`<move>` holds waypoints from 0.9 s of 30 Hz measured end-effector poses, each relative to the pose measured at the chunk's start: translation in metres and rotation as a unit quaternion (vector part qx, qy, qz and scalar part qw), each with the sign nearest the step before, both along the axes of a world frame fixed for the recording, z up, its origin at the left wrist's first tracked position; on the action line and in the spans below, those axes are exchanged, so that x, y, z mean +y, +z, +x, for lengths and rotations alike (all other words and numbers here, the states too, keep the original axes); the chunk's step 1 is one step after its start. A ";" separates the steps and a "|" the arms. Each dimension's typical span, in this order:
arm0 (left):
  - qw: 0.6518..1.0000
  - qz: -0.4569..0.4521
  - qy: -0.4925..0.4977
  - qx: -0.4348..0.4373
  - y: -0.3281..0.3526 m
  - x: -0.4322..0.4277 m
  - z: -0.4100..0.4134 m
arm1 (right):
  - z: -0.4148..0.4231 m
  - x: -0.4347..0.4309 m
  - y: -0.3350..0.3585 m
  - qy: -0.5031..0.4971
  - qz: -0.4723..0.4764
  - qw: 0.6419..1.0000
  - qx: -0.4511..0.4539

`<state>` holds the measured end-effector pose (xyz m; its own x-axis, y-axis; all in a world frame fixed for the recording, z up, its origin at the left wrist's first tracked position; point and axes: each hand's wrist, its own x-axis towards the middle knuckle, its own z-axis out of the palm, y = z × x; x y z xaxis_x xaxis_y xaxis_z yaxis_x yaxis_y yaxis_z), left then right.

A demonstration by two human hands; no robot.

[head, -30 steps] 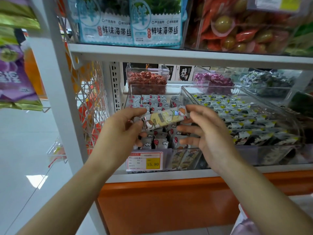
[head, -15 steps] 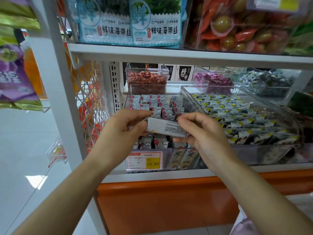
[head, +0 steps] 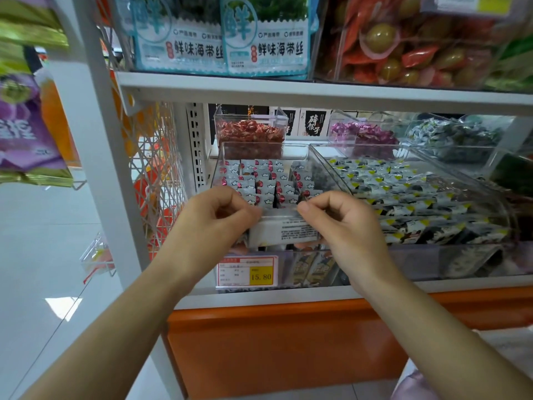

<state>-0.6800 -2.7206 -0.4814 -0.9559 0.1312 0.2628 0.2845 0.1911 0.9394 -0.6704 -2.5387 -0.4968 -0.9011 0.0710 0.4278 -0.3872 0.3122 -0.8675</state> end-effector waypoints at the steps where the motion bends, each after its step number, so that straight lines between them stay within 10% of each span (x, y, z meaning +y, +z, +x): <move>1: 1.000 -0.018 0.018 0.016 0.000 0.000 -0.001 | 0.001 -0.001 0.001 -0.003 0.007 1.000 0.004; 15: 0.982 -0.146 0.052 0.103 -0.008 0.004 -0.006 | -0.011 0.004 -0.002 0.116 -0.317 0.936 -0.104; 23: 0.863 -0.452 0.145 0.175 -0.004 -0.009 -0.047 | -0.066 -0.002 0.027 -0.034 -0.162 0.986 -0.023; 27: 0.869 -0.467 0.110 0.124 -0.018 -0.014 -0.062 | -0.125 -0.019 0.039 -0.094 0.032 0.994 0.050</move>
